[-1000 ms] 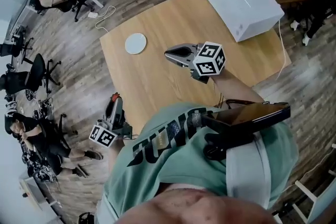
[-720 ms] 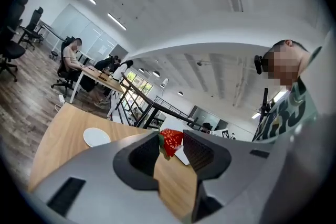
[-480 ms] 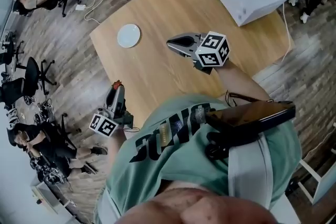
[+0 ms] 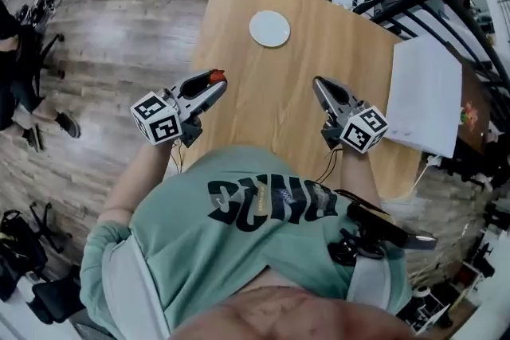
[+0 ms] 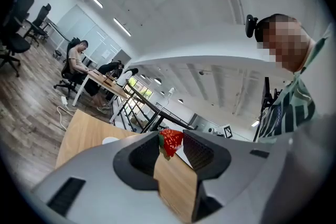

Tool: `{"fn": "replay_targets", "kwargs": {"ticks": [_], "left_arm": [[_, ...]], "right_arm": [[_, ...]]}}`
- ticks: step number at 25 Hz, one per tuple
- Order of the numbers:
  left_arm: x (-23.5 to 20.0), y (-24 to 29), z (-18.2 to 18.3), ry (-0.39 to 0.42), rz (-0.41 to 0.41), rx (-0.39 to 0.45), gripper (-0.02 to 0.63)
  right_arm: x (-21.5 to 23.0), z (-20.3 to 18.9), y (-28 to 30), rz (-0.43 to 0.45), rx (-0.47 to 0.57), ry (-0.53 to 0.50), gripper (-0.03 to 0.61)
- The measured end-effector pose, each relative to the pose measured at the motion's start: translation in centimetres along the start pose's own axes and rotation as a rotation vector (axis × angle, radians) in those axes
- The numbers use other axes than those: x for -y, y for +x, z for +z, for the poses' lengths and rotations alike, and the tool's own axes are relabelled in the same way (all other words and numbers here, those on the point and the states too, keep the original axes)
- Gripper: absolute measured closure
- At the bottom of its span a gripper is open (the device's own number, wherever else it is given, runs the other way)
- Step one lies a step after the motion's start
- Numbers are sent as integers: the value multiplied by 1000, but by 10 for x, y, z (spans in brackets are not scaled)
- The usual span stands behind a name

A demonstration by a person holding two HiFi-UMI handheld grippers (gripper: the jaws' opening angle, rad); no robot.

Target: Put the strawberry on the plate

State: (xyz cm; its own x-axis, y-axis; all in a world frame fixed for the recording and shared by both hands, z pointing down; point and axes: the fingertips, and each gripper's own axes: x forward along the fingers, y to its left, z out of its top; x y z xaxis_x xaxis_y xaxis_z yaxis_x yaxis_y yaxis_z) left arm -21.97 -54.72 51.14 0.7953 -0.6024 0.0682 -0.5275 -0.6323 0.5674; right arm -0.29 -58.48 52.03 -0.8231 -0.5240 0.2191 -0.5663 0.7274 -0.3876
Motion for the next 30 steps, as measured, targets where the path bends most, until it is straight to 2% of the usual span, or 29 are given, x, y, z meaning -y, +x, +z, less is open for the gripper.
{"fn": "replay_targets", "kwargs": {"ticks": [4,8,15,22,30], "left_arm": [[-26,-31,-1,-25,74,31,469],[-38,-27,3,-30,91,24,469],[-59,38,17,38,69,-37,469],[-99,102,7,77,70,-100,469],[-146,142,-11,98,100,-171,469]], "right_arm": [[-1,-5,32,42,-24,-2,572],[0,-3,44,62,-7,-3,572],[24,-4,43,66,21,13,572],[62,-15,56,48,21,43,572],[100,-14,86,52,13,56,572]]}}
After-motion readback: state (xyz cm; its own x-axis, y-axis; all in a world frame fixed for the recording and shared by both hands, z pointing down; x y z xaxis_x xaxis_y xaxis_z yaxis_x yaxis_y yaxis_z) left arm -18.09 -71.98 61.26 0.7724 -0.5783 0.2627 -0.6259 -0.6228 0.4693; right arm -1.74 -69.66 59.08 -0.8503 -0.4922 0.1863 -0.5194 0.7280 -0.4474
